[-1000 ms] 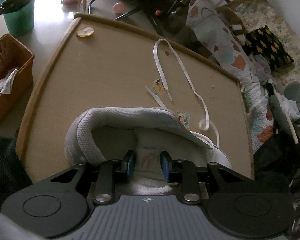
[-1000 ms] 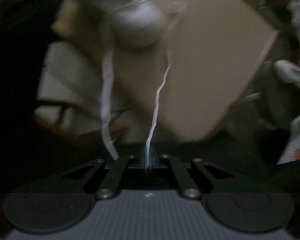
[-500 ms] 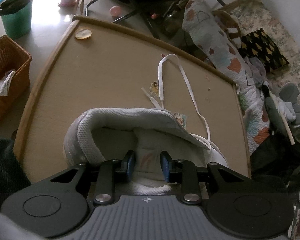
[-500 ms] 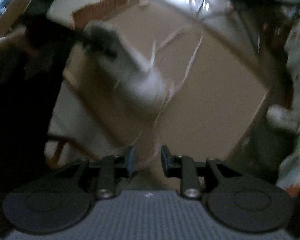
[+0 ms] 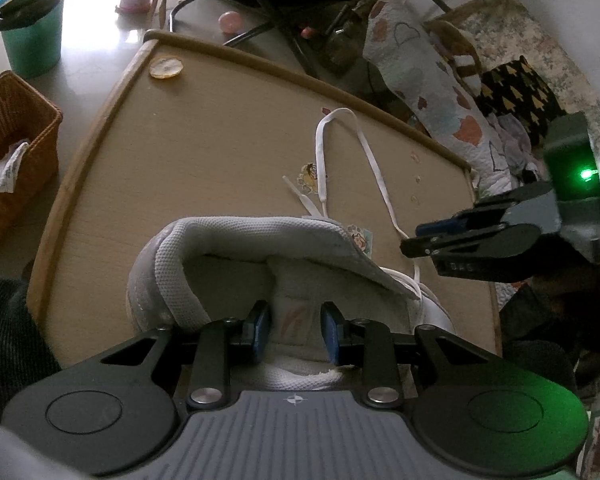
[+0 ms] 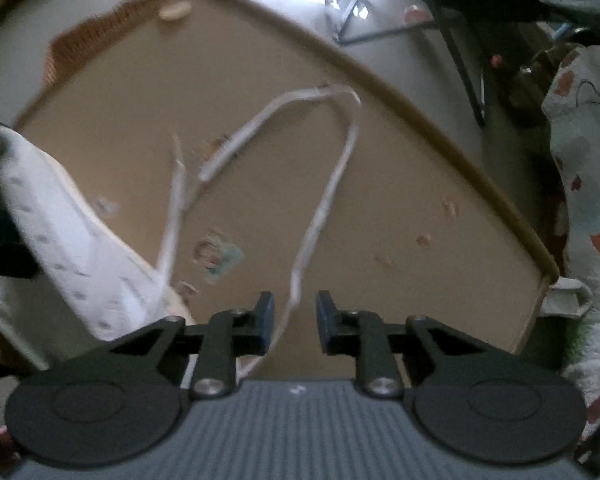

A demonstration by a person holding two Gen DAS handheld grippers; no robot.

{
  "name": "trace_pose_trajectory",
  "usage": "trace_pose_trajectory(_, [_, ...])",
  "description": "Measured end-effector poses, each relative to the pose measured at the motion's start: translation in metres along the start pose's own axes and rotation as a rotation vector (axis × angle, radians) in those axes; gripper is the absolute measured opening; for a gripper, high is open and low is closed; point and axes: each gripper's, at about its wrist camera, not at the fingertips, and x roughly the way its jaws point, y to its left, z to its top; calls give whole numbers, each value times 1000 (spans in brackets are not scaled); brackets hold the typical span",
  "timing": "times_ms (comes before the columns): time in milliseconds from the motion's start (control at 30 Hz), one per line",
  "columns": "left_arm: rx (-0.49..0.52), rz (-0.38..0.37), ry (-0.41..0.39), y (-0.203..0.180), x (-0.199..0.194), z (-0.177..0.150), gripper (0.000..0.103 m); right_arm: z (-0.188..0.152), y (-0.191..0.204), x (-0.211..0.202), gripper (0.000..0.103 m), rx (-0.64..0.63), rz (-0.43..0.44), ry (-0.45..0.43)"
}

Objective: Lace up shoes with both hands
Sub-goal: 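Pull the lace through the eyelet and away with the right tool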

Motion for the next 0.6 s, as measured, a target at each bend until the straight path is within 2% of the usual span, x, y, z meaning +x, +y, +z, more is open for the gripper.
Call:
trace_pose_trajectory(33, [-1,1,0,0,0,0,32,-3,-3,0,5,8,12,-3])
trace_pose_trajectory(67, [-1,1,0,0,0,0,32,-6,-6,-1,1,15,17,10])
trace_pose_trajectory(200, [-2,-1,-1,-1,0,-1,32,-28,-13,-4,0,-28,4,100])
trace_pose_trajectory(433, [0,0,-6,-1,0,-2,32,-84,-62,-24,0,-67,-120,237])
trace_pose_trajectory(600, [-2,0,-4,0,1,-1,32,-112,-105,-53,0,-22,-237,243])
